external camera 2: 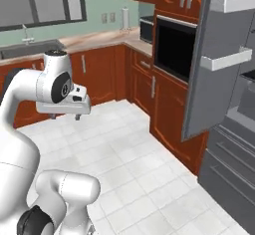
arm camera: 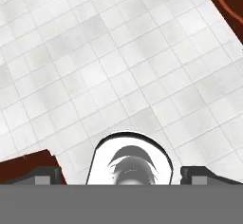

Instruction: Open the fridge, remove the tangerine, potato, and fish, and place them on any counter.

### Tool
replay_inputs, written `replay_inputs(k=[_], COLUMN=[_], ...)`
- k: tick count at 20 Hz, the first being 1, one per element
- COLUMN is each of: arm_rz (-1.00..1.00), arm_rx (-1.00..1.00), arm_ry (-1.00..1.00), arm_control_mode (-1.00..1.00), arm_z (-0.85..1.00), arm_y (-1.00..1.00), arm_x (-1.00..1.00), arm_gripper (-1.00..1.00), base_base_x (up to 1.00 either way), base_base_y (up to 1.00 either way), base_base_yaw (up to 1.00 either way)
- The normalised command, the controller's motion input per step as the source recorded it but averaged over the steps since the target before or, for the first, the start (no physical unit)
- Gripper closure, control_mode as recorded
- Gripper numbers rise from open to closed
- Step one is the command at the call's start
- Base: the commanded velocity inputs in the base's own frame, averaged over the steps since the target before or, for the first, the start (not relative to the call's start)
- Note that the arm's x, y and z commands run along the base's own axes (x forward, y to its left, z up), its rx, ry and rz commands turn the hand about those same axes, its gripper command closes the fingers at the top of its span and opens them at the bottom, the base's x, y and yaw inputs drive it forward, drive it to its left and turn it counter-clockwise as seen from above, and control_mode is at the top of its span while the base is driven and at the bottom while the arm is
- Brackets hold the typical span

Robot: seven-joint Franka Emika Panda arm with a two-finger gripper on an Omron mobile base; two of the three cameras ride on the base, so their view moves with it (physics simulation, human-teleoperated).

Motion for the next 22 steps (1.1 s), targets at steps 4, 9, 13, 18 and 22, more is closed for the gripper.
replay_inputs(k=[4,9,13,18,22], arm_rz=[0.0,0.0,0.0,0.0,0.0], arm_rx=[0.0,0.0,0.0,0.0,0.0], arm_ry=[0.0,0.0,0.0,0.0,0.0], arm_control_mode=[1.0,1.0,1.0,1.0,1.0], arm_z=[0.0,0.0,0.0,0.0,0.0], arm_y=[0.0,0.0,0.0,0.0,0.0], arm_x=[0.0,0.0,0.0,0.0,0.0], arm_gripper=[-1.0,-1.0,-1.0,-1.0,-1.0], base_base_x=[-0.11,0.0,0.33,0.96,1.0], base_base_y=[-0.36,-0.44,-0.37,-0.01,0.02], base_base_yaw=[-0.83,-0.82,-0.76,-0.49,-0.27])
